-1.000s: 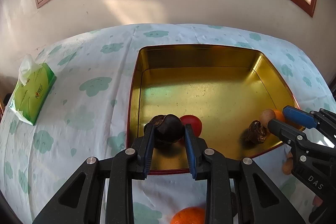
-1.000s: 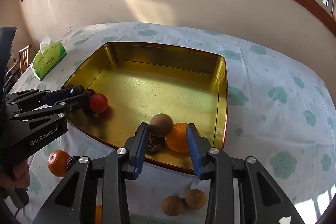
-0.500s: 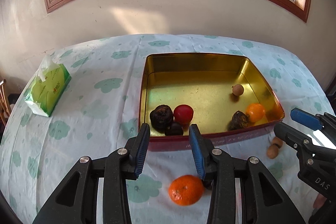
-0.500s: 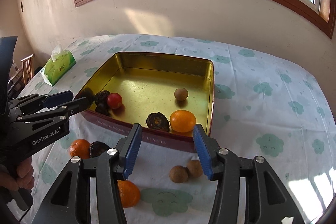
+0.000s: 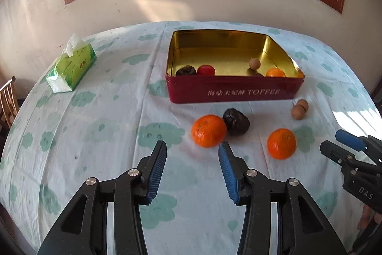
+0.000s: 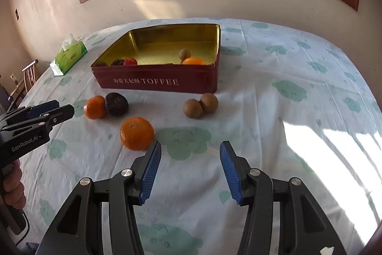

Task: Organize fruits
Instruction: 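Move the right tool to two brown longans and close on both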

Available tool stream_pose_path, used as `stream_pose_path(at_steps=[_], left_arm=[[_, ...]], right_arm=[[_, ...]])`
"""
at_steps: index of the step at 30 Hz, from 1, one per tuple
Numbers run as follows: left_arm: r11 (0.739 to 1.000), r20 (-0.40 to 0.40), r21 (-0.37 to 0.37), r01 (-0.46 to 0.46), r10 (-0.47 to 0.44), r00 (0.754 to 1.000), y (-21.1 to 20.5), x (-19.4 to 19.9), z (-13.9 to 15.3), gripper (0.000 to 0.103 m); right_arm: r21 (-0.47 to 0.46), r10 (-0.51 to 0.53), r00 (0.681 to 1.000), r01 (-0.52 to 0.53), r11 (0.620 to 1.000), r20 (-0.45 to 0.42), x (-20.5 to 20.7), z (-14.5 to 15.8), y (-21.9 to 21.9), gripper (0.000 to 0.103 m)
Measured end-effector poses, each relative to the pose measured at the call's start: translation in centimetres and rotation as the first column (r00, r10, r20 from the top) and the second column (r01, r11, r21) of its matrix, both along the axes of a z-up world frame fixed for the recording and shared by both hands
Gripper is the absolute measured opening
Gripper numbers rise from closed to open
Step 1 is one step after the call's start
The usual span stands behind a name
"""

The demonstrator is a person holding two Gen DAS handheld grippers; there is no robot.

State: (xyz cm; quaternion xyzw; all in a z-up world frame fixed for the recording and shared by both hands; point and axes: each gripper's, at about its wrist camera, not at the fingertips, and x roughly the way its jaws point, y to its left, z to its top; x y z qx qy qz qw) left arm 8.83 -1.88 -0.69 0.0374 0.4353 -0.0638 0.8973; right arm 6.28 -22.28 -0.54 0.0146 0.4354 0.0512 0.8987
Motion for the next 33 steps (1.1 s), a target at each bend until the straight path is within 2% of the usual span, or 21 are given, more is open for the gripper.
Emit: stream_pose_path(at_steps=[6,10,13,21,33], left_arm=[[1.000,-0.022,-0.018,0.011,-0.012,1.000,-0.1,-1.9,-1.2,0.052],[1.000,-0.020,-0.023,-0.021,0.021,1.000,0.3,-2.3,-1.4,0.053],[0.999,-0.022,0.001,-0.038,0.038,0.999,0.4,-2.2,-1.7,0.053],[0.998,-0.041,-0.001,-0.056,0.056,0.998,0.7,-1.2,-2.6,0.054],[0.997,-0.053,-0.033,-0.071,0.070,0.996,1.2,-0.2,-3.6,0.053]], right_arm=[[-0.012,-0.015,1.000,0.015,1.000,-0.008,-1.1,-0.7,-0.6,0.049],[-0.016,-0.019,1.000,0.019,1.000,-0.005,-1.1,-0.7,-0.8,0.049],[-0.014,-0.019,1.000,0.019,1.000,-0.011,-0.9,-0.9,-1.0,0.049],[-0.016,-0.029,0.999,0.028,0.999,-0.038,-0.2,-1.8,-1.6,0.049],[-0.026,-0.020,0.999,0.019,0.999,-0.047,1.3,-2.5,-1.7,0.049]])
